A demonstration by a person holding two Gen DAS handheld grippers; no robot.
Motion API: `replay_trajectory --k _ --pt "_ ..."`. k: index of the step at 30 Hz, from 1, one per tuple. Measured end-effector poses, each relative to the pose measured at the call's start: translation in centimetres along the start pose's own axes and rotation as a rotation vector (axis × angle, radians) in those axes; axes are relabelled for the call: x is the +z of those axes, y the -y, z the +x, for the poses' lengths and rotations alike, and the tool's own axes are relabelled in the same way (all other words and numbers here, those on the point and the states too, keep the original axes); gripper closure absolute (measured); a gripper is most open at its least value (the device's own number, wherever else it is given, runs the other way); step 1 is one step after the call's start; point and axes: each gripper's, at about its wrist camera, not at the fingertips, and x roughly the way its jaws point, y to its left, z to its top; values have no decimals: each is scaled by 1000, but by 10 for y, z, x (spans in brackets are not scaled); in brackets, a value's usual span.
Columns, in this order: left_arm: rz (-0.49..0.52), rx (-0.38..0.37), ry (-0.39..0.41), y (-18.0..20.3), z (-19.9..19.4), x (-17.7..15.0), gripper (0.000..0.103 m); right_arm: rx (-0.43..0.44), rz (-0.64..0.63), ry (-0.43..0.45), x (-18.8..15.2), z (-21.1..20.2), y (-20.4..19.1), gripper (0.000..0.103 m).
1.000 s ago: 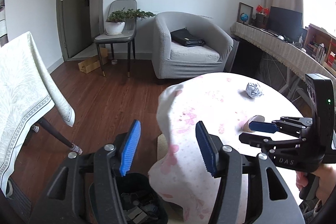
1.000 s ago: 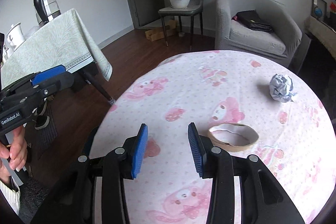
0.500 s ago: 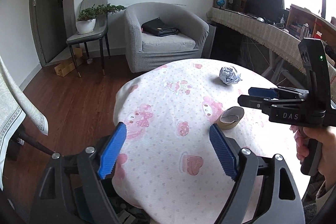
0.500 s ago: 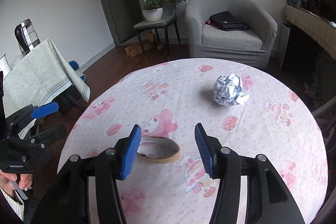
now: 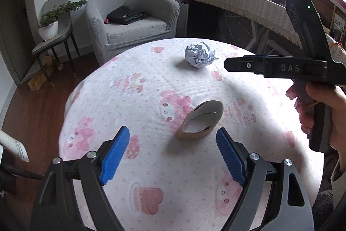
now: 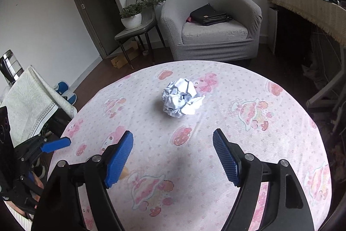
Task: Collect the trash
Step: 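Move both open tools back over the table toward the foil ball, then grasp the cardboard tube piece with the left tool while the right tool grasps the foil ball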
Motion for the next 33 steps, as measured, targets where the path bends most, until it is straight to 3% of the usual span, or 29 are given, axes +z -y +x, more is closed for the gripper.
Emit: replay_trajectory --k 5,15,17,21,24,33 --pt "76 -57 -6 11 17 8 19 6 45 -28 4 12 16 24" --pt "198 -134 -90 26 48 25 23 -43 -5 -64 11 25 18 24" --pt "213 -136 -105 28 52 25 29 -45 -6 -67 14 28 19 24" --pt "183 -145 -119 23 58 27 41 -23 4 -69 19 35 15 24" --pt "157 -171 -115 17 57 30 57 -36 -30 -72 22 39 7 24" --pt "29 -178 -95 1 46 25 59 -51 -21 -72 33 63 -4 24"
